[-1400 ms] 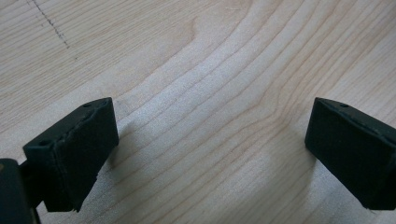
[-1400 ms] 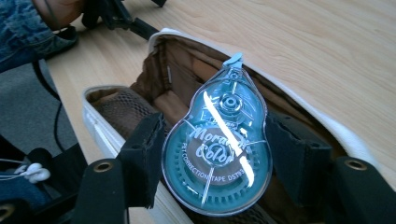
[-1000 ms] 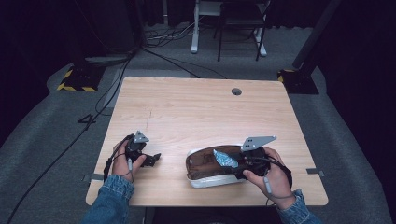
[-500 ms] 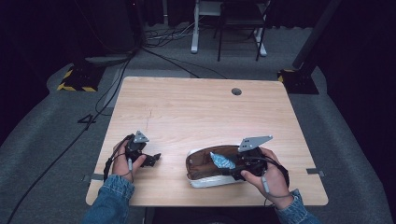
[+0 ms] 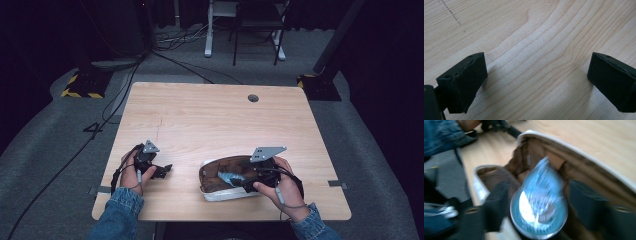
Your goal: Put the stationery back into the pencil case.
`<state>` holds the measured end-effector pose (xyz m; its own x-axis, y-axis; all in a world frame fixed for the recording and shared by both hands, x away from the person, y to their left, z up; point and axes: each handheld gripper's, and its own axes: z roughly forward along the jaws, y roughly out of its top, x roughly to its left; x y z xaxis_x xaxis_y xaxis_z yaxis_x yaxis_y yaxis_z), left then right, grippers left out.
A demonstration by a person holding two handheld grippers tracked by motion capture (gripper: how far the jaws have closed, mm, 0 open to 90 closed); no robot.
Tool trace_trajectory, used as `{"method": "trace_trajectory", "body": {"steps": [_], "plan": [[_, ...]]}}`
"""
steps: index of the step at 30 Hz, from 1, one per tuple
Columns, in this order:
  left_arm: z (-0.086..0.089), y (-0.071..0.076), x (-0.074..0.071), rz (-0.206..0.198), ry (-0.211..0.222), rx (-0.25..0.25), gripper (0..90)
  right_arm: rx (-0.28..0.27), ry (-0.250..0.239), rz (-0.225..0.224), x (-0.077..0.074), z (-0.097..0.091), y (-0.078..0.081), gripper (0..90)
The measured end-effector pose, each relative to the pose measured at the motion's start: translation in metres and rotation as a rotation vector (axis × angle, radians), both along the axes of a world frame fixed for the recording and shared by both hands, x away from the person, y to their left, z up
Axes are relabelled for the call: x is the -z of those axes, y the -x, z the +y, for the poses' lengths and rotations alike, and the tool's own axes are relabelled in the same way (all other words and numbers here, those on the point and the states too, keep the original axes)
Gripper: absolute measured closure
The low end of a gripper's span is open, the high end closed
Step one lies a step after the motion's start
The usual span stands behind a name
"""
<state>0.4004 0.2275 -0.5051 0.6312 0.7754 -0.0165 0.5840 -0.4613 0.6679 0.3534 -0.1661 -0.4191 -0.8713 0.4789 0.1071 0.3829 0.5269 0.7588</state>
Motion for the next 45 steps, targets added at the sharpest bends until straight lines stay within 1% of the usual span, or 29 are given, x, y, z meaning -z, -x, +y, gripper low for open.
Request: {"method": "trace_trajectory", "body": {"steps": [2, 4, 7, 8, 10, 13, 15, 17, 20, 21, 23, 26, 28, 29, 30, 31, 34, 35, 36, 40, 42, 45], "plan": [[0.000, 0.000, 0.000, 0.001, 0.002, -0.001, 2.8, 0.004, -0.001, -0.004, 0.001, -0.001, -0.001, 24.3], [0.000, 0.000, 0.000, 0.001, 0.003, -0.005, 2.9, 0.007, -0.006, 0.004, 0.000, -0.001, -0.001, 24.8], [0.000, 0.001, 0.000, -0.001, -0.002, -0.001, 2.9, 0.012, -0.009, -0.006, -0.003, -0.003, 0.000, 25.8], [0.000, 0.001, 0.000, 0.003, 0.001, -0.003, 2.9, 0.017, -0.012, -0.014, -0.007, -0.004, 0.001, 26.9], [-0.001, 0.001, 0.000, -0.002, 0.002, -0.005, 2.9, 0.023, -0.013, -0.022, -0.009, -0.006, 0.002, 27.1], [-0.001, 0.002, 0.000, 0.001, 0.000, -0.002, 2.9, 0.045, -0.028, -0.050, -0.018, -0.013, 0.002, 27.3], [-0.001, 0.002, 0.000, 0.002, 0.001, -0.003, 2.8, 0.057, -0.034, -0.060, -0.022, -0.017, 0.002, 27.3], [-0.001, 0.003, 0.000, 0.005, 0.004, -0.005, 2.9, 0.077, -0.039, -0.074, -0.025, -0.024, 0.001, 27.3], [0.000, 0.003, 0.000, 0.003, 0.002, -0.002, 2.9, 0.107, -0.032, -0.094, -0.029, -0.034, -0.002, 26.0], [0.000, 0.003, 0.000, -0.001, -0.003, -0.001, 2.9, 0.127, -0.035, -0.102, -0.030, -0.039, -0.004, 25.4], [0.000, 0.004, 0.000, 0.000, 0.005, -0.003, 2.9, 0.161, -0.034, -0.121, -0.033, -0.048, -0.007, 23.5], [0.001, 0.005, 0.000, 0.000, -0.004, 0.001, 2.9, 0.206, -0.032, -0.137, -0.036, -0.062, -0.013, 21.1], [0.001, 0.005, 0.000, 0.000, -0.004, 0.001, 2.8, 0.225, -0.022, -0.141, -0.035, -0.069, -0.016, 20.0], [0.001, 0.005, 0.000, 0.000, -0.004, 0.001, 2.8, 0.246, -0.021, -0.137, -0.034, -0.075, -0.018, 19.6], [0.001, 0.005, 0.000, 0.000, -0.004, 0.001, 2.8, 0.246, -0.021, -0.137, -0.034, -0.075, -0.018, 19.6], [0.001, 0.005, 0.000, 0.000, -0.004, 0.001, 2.8, 0.269, -0.021, -0.135, -0.033, -0.083, -0.021, 18.8], [0.001, 0.005, 0.000, 0.000, -0.003, 0.001, 2.8, 0.308, -0.018, -0.129, -0.031, -0.093, -0.025, 18.3], [0.001, 0.005, 0.000, 0.000, -0.003, 0.001, 2.8, 0.308, -0.018, -0.129, -0.031, -0.093, -0.025, 18.3], [0.001, 0.005, 0.000, 0.000, -0.003, 0.001, 2.8, 0.330, -0.014, -0.127, -0.029, -0.100, -0.028, 18.0], [0.001, 0.005, 0.000, 0.000, -0.003, 0.001, 2.7, 0.366, -0.004, -0.114, -0.023, -0.111, -0.032, 17.4], [0.001, 0.005, 0.000, 0.000, -0.003, 0.001, 2.7, 0.373, 0.003, -0.110, -0.022, -0.114, -0.034, 17.3], [0.001, 0.005, 0.000, 0.000, -0.003, 0.001, 2.7, 0.399, 0.019, -0.099, -0.016, -0.122, -0.037, 17.2]]}}
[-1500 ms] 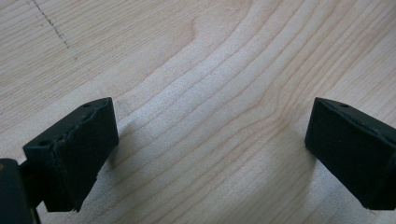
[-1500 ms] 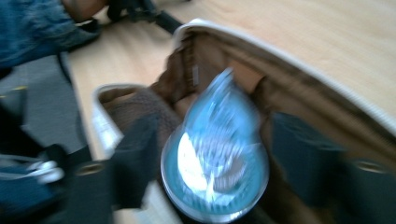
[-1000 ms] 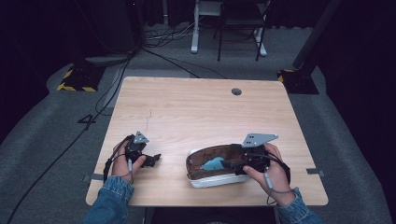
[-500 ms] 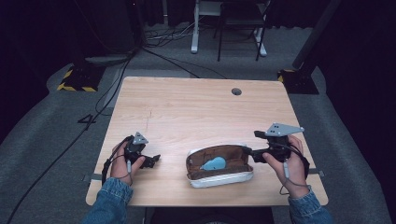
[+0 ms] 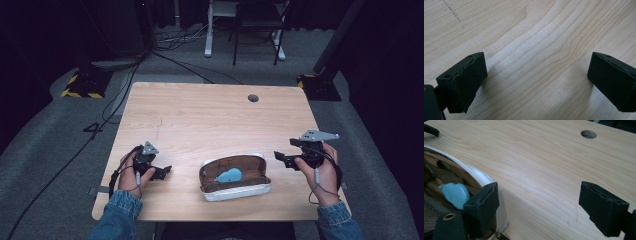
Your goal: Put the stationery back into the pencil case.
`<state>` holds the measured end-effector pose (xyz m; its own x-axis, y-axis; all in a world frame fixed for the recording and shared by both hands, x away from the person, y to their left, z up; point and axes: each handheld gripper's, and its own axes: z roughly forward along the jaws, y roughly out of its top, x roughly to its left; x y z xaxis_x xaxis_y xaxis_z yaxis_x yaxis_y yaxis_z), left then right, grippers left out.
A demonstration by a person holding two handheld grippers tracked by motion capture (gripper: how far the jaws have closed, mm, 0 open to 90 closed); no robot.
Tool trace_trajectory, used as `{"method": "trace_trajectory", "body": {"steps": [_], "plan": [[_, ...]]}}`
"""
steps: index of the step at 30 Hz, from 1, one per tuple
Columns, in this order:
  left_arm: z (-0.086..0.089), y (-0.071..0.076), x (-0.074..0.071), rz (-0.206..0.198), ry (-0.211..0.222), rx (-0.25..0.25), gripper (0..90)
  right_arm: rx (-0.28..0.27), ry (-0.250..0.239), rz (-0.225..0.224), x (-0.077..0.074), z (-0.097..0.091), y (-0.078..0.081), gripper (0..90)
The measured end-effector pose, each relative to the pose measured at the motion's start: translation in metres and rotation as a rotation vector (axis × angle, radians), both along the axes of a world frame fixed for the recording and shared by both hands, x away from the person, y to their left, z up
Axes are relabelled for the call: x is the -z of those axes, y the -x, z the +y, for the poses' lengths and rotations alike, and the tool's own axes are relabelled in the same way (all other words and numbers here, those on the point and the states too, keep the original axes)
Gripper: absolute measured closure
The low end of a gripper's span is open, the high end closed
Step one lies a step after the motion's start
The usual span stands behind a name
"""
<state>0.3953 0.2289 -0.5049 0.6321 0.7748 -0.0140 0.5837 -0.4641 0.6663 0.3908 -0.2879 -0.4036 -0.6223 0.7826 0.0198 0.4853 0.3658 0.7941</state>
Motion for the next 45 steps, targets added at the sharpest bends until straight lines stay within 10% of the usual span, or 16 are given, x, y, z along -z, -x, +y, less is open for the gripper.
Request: {"method": "trace_trajectory", "body": {"steps": [22, 45], "plan": [[0.000, 0.000, 0.000, 0.000, 0.000, 0.000, 2.8, 0.117, 0.044, 0.022, 0.051, -0.048, -0.009, 17.3], [0.000, 0.000, 0.000, 0.000, 0.000, 0.000, 2.7, 0.150, 0.070, 0.047, 0.099, -0.045, -0.018, 17.3]]}}
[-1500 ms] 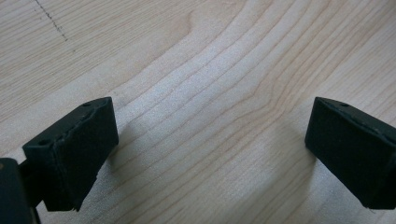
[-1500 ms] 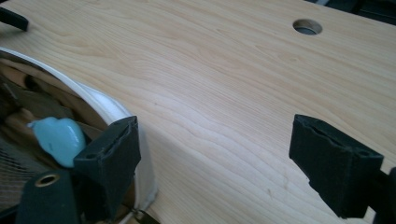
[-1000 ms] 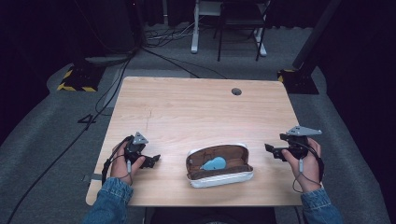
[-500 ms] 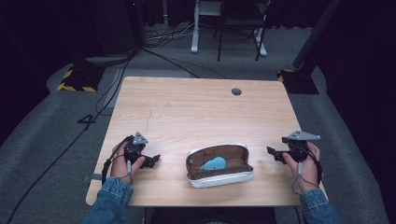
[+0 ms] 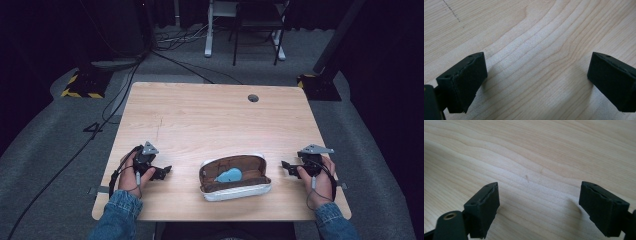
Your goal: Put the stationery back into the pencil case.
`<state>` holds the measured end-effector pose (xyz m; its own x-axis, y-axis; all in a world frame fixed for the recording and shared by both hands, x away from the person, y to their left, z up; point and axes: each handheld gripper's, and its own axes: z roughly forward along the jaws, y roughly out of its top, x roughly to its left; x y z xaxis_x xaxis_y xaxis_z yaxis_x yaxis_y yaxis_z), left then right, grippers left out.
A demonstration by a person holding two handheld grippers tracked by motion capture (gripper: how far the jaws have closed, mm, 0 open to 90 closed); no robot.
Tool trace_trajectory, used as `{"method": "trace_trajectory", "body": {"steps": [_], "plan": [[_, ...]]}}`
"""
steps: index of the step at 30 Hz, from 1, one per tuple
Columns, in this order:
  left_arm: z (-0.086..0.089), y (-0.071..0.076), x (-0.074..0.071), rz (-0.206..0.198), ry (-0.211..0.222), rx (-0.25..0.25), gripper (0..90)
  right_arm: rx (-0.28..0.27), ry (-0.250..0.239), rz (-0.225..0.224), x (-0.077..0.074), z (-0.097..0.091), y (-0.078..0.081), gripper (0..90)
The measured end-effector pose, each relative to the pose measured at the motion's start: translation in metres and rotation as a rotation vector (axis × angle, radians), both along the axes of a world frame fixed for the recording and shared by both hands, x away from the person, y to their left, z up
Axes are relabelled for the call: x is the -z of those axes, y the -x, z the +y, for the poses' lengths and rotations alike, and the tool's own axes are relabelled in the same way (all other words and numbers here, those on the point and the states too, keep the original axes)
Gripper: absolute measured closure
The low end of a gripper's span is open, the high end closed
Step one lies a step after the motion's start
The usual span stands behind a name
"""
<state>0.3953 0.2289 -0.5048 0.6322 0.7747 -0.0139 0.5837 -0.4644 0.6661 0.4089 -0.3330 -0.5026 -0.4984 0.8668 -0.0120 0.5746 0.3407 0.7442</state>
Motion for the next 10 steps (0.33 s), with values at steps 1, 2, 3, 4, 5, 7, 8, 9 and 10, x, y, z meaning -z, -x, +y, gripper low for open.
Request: {"method": "trace_trajectory", "body": {"steps": [1, 2, 3, 4, 5, 7, 8, 9, 10], "plan": [[0.0000, 0.0000, 0.0000, 0.000, 0.000, 0.000, 2.8, -0.002, 0.003, 0.001, 0.0012, 0.0005, -0.0001, 17.0], [0.0000, 0.0000, 0.0000, 0.000, 0.000, 0.000, 2.8, -0.002, 0.002, 0.007, 0.0014, 0.0009, -0.0001, 17.0], [0.0000, 0.0000, 0.0000, 0.000, 0.000, 0.000, 2.8, -0.001, 0.002, 0.006, 0.0014, 0.0012, 0.0000, 17.0], [0.0000, 0.0001, 0.0000, 0.000, 0.000, 0.000, 2.8, 0.000, 0.001, 0.009, 0.0015, 0.0012, 0.0000, 16.8], [0.0000, 0.0001, 0.0000, 0.000, 0.000, 0.000, 2.8, 0.002, 0.002, 0.010, 0.0015, 0.0015, -0.0001, 16.5], [-0.0001, 0.0002, 0.0000, 0.000, 0.000, -0.001, 2.8, 0.023, 0.002, 0.011, 0.0018, 0.0042, -0.0002, 14.3], [-0.0005, 0.0010, 0.0002, 0.004, 0.005, -0.006, 2.8, 0.034, 0.004, 0.014, 0.0019, 0.0063, -0.0003, 13.1], [-0.0007, 0.0014, 0.0003, 0.004, 0.006, -0.004, 2.8, 0.042, 0.004, 0.017, 0.0019, 0.0078, -0.0005, 12.3], [-0.0012, 0.0023, 0.0004, 0.003, 0.007, -0.004, 2.8, 0.042, 0.007, 0.016, 0.0021, 0.0084, -0.0011, 11.8]]}}
